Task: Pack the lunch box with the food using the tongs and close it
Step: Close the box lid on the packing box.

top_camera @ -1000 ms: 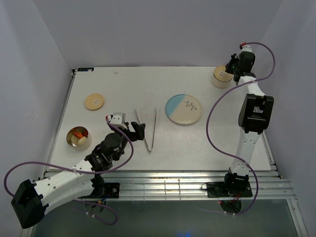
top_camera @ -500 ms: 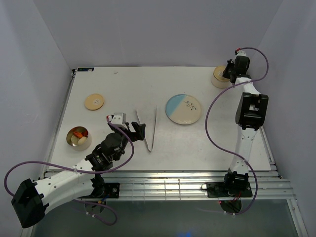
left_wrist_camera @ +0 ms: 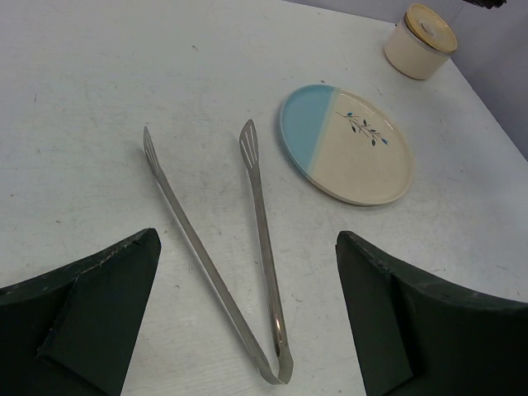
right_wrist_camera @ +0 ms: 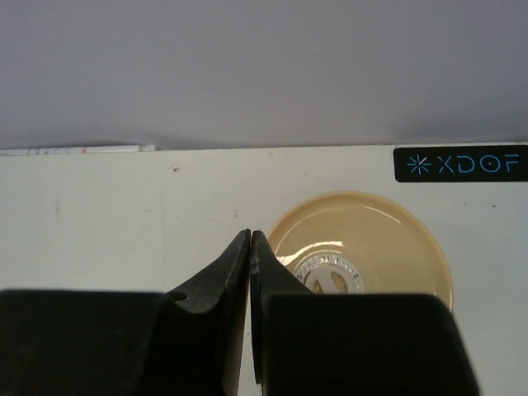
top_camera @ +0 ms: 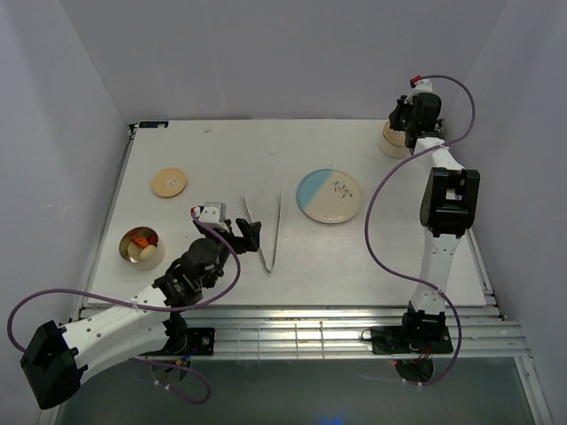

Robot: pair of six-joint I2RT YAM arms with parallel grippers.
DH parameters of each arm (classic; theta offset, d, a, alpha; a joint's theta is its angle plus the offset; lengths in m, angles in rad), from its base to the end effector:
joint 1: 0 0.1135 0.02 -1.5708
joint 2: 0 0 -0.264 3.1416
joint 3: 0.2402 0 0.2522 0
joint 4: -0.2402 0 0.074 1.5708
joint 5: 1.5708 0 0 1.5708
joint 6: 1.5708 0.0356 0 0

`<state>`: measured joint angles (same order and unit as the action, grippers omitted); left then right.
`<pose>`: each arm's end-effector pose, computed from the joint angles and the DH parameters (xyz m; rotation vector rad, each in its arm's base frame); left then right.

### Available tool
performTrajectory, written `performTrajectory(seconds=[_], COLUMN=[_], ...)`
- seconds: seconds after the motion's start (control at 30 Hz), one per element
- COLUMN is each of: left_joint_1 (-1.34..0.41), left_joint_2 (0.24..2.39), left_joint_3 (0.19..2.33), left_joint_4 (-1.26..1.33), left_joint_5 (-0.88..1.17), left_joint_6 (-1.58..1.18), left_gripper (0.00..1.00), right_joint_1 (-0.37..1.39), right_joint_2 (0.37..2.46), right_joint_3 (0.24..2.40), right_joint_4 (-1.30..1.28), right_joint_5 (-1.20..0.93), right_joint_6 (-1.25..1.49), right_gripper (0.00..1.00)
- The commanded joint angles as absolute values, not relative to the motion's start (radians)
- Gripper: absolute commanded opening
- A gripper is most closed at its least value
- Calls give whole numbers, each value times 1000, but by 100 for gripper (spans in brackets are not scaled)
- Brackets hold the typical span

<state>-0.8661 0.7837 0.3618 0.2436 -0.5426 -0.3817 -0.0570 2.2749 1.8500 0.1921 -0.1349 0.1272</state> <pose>0.1331 -0.1282 0.2358 0.0240 1.7437 -0.4460 0.5445 -0.0263 0.2432 0.0699 1.8034 0.1717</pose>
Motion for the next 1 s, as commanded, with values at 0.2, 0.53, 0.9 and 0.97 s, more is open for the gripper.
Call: performTrajectory(seconds=[0.2,0.53,0.9,0.97], left_joint_1=[-870,-868,-868,-868], left_joint_2=[787,779,782,784], left_joint_3=[388,387,388,390], left_joint_4=[247,247,247,245], left_joint_5=[-552,-554,-555,-555], left_joint_6=[-376,-377,-376,-376], left_gripper=[98,98,98,98], right_joint_1=[-67,-69,-48,-49], right_joint_2=[2476,2395,2211,2203], right_joint_3=[2163,2126,1973,1962], right_joint_4=[-112,-155,103,124], right_joint_5=[-107,-106,-126,-103], right_joint_6=[103,118,80,81], right_gripper=[8,8,8,8])
